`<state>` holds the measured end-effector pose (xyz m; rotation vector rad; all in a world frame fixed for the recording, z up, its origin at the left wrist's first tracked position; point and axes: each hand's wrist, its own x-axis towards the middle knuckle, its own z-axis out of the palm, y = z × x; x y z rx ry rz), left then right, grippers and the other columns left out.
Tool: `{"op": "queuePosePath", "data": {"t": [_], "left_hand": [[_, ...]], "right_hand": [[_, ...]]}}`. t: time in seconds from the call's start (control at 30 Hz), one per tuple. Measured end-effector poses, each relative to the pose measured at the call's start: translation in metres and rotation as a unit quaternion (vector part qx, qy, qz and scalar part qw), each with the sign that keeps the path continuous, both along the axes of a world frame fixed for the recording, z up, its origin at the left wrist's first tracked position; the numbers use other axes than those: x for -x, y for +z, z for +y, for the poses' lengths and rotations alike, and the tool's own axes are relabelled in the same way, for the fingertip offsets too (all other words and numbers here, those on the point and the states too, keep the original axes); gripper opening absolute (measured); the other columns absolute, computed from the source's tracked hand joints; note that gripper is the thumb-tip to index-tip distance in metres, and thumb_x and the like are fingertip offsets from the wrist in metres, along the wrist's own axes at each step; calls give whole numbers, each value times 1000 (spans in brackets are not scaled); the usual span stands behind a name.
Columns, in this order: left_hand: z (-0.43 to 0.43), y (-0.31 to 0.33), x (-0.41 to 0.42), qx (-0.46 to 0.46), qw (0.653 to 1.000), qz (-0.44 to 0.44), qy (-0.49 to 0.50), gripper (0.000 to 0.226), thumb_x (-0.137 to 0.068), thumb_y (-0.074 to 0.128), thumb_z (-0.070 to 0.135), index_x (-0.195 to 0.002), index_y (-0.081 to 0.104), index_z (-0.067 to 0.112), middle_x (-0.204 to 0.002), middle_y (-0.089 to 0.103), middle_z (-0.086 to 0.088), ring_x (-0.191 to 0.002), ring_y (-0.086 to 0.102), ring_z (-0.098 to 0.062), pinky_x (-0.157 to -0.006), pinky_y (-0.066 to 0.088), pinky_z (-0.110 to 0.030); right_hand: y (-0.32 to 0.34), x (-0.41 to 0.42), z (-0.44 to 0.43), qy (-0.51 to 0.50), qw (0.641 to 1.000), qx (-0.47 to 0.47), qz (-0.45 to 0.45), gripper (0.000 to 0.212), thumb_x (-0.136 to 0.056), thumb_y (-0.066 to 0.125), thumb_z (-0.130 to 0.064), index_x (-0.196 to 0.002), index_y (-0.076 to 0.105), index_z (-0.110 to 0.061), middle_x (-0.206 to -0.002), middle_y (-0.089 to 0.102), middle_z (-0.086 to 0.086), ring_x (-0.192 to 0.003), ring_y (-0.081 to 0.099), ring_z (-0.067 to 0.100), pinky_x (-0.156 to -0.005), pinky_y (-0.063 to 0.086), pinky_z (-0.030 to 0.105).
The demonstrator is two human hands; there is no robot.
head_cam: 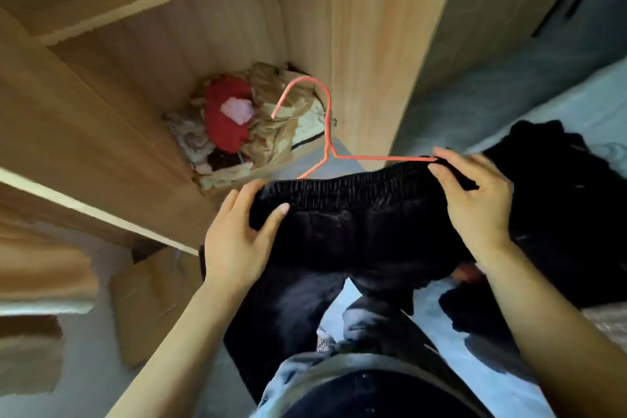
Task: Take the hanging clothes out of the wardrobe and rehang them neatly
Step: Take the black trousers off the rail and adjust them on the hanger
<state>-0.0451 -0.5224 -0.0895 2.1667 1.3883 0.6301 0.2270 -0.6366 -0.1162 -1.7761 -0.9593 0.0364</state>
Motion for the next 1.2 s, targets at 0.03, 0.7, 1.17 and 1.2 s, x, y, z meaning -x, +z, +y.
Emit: {"op": "queuePosePath", "data": {"t": [0.03,0.7,1.17,1.2], "left_hand": [[-5,-2,-12,4,999,1,-33,42,-86,59,49,-119,54,23,-105,58,5,-85,50,-7,-70,32,-20],[-102,20,-371,-69,909,-37,-409,39,-82,53,52,-117,53,34,-109,61,4,-100,53,-12,-79,35,-19],[-78,-53,-645,-80,904,111,-404,61,-89,52,50,-143,33,29,-133,49,-12,-121,47,-33,-98,41,-52],[-77,-62,-649,-64,898,144,-410,64,-89,49,53,-145,27,30,-138,45,-11,-125,43,-33,-100,38,-56]], "right_hand": [[0,-3,-24,-31,1000,4,0,19,-85,69,-18,-104,71,-15,-87,65,0,-81,59,3,-79,43,14],[-1,-178,-275,-412,909,-27,47,24,-84,68,-24,-104,64,-36,-85,64,3,-76,55,-1,-78,40,11],[-98,-461,-248,-381,899,129,173,37,-86,63,-39,-121,62,-28,-111,63,6,-105,59,21,-95,43,34],[-110,-466,-248,-355,899,203,159,45,-87,60,-41,-129,56,-26,-120,58,9,-110,55,27,-96,43,39]]}}
